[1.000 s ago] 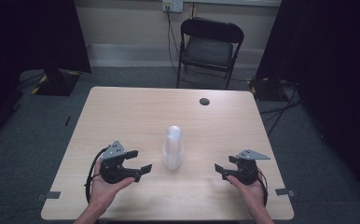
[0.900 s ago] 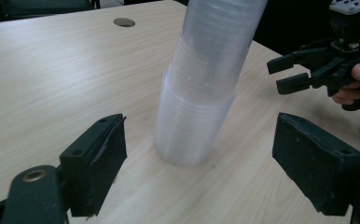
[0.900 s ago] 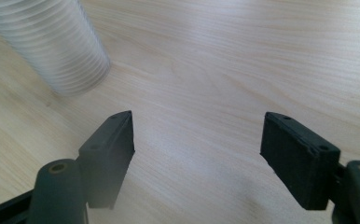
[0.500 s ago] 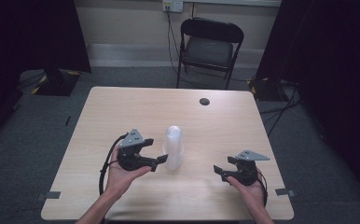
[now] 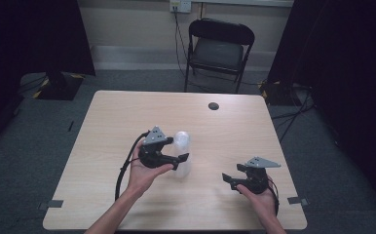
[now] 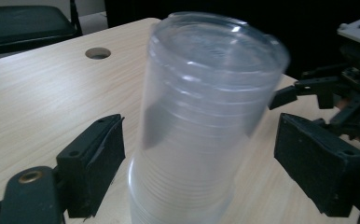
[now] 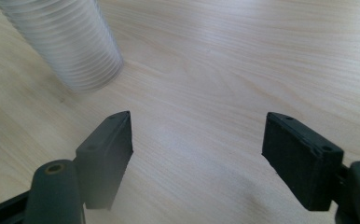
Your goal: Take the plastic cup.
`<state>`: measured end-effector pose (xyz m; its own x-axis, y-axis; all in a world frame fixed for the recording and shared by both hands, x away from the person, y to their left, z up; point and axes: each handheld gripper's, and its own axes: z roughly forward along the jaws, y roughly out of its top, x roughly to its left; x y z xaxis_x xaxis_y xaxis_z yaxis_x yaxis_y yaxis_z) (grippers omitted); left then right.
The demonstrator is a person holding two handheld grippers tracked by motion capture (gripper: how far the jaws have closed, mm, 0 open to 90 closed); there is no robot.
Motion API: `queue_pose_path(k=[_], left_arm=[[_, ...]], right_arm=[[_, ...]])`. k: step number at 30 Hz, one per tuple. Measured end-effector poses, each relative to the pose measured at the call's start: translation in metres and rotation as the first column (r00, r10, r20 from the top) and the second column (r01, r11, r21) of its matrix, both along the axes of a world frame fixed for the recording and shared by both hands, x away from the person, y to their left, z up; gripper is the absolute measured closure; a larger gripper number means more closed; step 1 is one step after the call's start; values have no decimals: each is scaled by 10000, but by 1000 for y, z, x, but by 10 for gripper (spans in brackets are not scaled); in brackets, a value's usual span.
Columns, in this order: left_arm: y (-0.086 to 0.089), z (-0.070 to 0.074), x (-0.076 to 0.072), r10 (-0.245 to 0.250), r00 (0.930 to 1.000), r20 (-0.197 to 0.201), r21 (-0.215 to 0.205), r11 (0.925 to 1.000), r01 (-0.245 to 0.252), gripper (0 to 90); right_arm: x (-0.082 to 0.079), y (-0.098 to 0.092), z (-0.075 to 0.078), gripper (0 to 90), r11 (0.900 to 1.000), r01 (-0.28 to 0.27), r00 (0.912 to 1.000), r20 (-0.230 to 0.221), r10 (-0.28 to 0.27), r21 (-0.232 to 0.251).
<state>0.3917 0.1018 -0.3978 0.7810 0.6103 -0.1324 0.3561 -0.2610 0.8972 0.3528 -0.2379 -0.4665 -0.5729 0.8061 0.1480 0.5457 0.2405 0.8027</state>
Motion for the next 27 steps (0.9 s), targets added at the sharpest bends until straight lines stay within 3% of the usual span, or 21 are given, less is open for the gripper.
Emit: queue_pose_path(k=[2, 4, 12, 17, 20, 27], left_arm=[[-3, -3, 3, 30, 9999, -98, -46, 10000, -31, 162], [-6, -4, 3, 68, 9999, 140, 323, 9995, -72, 167], [-14, -4, 8, 196, 9995, 258, 180, 9996, -201, 167], [-20, -7, 8, 155, 9993, 354, 408, 9990, -170, 258], [-19, -6, 8, 148, 9992, 380, 266, 9995, -158, 317], [-19, -5, 6, 150, 9989, 453, 351, 9992, -166, 325]], right_arm=[[0, -1, 0, 243, 10000, 21, 10000, -18, -21, 25], [0, -1, 0, 244, 10000, 36, 10000, -40, -36, 35], [1, -1, -1, 238, 9998, 182, 9998, -37, -182, -60], [1, -2, -1, 238, 9998, 204, 9998, -52, -204, -43], [1, -2, -2, 238, 9998, 210, 9997, -83, -211, -53], [1, -2, -2, 238, 9998, 206, 9997, -115, -207, -50]])
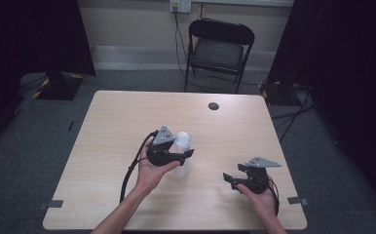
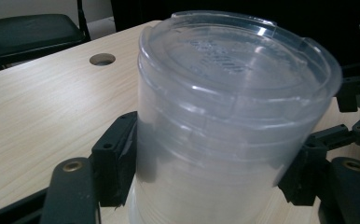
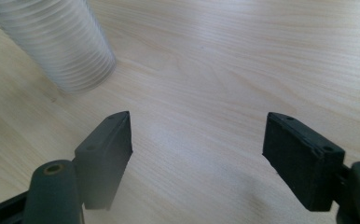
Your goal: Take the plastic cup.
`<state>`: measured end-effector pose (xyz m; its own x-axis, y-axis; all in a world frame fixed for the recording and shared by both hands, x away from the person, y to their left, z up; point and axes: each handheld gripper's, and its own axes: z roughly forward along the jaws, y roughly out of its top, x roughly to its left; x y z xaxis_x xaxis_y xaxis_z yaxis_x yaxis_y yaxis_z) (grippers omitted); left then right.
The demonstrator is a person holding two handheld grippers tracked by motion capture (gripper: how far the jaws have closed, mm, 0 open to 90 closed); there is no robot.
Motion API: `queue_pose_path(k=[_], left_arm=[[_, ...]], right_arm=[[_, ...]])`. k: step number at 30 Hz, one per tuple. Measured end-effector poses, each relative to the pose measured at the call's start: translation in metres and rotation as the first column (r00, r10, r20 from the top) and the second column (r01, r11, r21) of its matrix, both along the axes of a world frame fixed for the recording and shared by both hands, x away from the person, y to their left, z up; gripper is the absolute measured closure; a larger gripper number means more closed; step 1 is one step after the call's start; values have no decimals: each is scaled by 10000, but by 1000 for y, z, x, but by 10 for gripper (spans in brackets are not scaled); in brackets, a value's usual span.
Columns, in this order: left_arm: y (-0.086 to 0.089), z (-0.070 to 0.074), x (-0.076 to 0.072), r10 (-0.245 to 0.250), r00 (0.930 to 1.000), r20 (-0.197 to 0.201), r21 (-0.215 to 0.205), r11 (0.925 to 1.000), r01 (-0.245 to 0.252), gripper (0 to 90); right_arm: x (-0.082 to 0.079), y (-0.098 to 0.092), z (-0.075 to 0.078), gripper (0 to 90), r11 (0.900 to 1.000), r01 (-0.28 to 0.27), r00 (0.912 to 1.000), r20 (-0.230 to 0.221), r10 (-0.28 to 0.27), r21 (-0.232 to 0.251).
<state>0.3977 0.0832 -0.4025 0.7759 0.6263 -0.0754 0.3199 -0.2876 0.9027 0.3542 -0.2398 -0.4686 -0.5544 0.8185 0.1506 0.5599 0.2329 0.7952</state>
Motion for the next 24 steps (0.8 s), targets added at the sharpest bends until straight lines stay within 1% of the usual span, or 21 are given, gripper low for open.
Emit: queue_pose_path(k=[9, 13, 19, 20, 21, 22, 24], left_arm=[[1, 4, -1, -79, 9999, 71, -112, 9999, 80, 327], [2, 5, 0, -88, 10000, -9, -196, 9998, 87, 329], [3, 7, 0, 17, 9998, -209, -414, 9991, -26, 330], [2, 8, 1, 104, 9996, -264, -637, 9979, -120, 330], [2, 8, 1, 104, 9996, -264, -637, 9979, -120, 330], [2, 9, 2, 105, 9996, -259, -731, 9972, -124, 331], [3, 10, 2, 128, 9996, -241, -718, 9973, -145, 332]], right_arm=[[1, 1, -1, 238, 10000, -11, 10000, -59, 11, -4], [1, 1, -1, 238, 10000, -27, 10000, -52, 27, 5], [1, 1, -1, 238, 10000, -31, 10000, -60, 31, 2], [1, 1, -1, 240, 10000, -19, 10000, -23, 19, -7], [1, 1, 0, 241, 10000, -28, 10000, -15, 28, -5], [1, 1, 0, 241, 10000, -29, 10000, 16, 29, -13], [1, 1, 0, 241, 10000, -26, 10000, -5, 26, -12]])
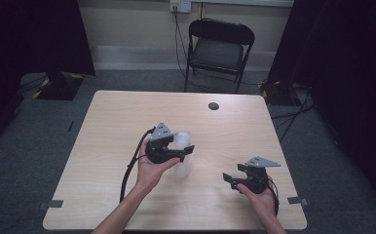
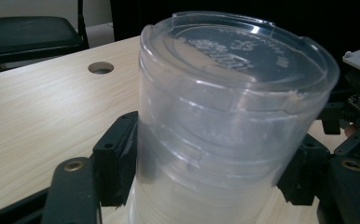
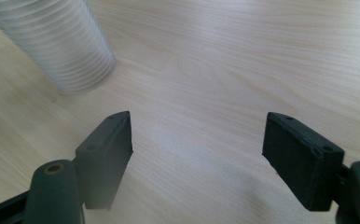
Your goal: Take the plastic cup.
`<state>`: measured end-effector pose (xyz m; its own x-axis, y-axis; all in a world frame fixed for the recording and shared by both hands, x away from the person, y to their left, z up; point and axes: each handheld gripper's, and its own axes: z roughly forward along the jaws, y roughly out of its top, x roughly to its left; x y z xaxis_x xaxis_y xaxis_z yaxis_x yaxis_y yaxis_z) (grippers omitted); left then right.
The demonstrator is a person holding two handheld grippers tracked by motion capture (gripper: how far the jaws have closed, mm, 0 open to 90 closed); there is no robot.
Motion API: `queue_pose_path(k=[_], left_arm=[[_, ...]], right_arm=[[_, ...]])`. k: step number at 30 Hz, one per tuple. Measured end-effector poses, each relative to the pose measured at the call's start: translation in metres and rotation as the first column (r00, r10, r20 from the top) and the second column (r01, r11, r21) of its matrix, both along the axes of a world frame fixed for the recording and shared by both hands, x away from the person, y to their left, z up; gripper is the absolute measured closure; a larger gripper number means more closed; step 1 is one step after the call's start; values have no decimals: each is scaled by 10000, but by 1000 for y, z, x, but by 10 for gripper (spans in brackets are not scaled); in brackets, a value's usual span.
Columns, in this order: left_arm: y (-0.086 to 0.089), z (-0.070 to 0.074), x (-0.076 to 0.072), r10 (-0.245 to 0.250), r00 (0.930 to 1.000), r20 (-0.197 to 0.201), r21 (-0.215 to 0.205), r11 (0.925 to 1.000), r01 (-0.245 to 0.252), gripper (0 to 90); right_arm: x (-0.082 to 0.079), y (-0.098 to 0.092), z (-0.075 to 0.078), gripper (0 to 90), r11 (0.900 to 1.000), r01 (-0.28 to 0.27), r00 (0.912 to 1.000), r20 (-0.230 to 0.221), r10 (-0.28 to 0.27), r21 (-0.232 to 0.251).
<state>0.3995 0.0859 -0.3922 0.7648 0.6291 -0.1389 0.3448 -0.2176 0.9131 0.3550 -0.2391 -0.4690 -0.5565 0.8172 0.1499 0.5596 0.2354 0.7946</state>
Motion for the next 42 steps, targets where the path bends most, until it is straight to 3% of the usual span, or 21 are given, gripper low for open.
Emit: queue_pose_path(k=[8, 15, 20, 24, 28, 39, 42], left_arm=[[-1, 4, -1, 73, 9998, 197, -83, 9999, -71, 338], [0, 6, -1, 81, 9999, 117, -268, 9996, -78, 349], [-1, 14, -1, -45, 9994, 351, -64, 10000, 47, 350], [2, 22, -1, 158, 9989, 446, -163, 9998, -151, 350], [3, 29, 0, -27, 9992, 395, -404, 9992, 43, 356], [0, 43, -6, -148, 9953, 959, -406, 9990, 187, 360], [-1, 46, -6, -214, 9957, 902, -441, 9987, 255, 360]], right_arm=[[0, 0, 0, 241, 10000, -30, 10000, 36, 30, -19], [0, 0, 0, 246, 10000, -92, 9999, 55, 92, 7], [1, 1, 0, 246, 9999, -103, 9999, 23, 103, -24], [1, 2, -1, 246, 9999, -149, 9999, 41, 149, -44], [1, 3, -1, 246, 9998, -170, 9999, 18, 170, -54], [1, 1, 0, 246, 10000, -80, 10000, 24, 80, 36], [1, 2, 0, 246, 10000, -86, 10000, 29, 86, 38]])
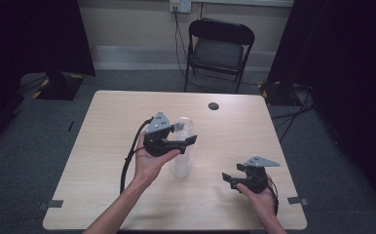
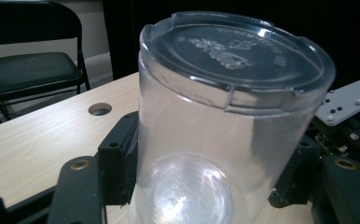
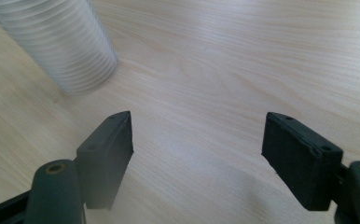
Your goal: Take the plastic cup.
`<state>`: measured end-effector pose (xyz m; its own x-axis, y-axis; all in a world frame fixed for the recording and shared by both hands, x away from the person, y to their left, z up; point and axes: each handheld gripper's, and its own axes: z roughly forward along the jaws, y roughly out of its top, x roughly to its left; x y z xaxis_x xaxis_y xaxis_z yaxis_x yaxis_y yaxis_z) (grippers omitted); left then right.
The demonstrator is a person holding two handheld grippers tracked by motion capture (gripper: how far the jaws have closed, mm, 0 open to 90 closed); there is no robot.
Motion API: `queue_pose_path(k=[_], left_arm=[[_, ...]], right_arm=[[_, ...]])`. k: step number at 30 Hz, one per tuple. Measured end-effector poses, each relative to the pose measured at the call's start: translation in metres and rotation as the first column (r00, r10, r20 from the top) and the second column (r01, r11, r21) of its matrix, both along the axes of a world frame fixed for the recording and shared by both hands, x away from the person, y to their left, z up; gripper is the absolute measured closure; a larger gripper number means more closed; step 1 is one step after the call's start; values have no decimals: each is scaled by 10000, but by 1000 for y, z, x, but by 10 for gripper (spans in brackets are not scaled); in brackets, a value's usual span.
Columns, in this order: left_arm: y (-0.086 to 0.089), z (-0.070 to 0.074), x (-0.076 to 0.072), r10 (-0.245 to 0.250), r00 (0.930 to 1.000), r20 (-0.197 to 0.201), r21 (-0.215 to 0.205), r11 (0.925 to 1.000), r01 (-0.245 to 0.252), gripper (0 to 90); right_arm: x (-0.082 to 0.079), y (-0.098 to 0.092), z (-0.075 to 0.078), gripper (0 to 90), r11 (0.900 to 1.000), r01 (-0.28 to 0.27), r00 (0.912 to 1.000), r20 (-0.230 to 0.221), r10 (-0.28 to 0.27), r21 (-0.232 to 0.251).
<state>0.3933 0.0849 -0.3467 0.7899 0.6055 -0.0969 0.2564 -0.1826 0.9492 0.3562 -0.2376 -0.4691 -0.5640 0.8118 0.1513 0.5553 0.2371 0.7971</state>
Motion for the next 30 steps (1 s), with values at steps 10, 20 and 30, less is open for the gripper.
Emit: queue_pose_path(k=[10, 20, 30], left_arm=[[3, 11, 0, -46, 9999, 143, -558, 9984, 54, 370], [13, 22, -3, 65, 9995, 306, -1249, 9922, -26, 372], [25, 27, -8, 148, 9995, 286, -1529, 9882, -103, 371]], right_arm=[[0, 0, 0, 245, 10000, -20, 10000, -10, 20, -2], [0, 0, 0, 244, 10000, -6, 10000, -5, 6, 5], [-1, 0, 1, 244, 10000, -22, 10000, 24, 22, -42]])
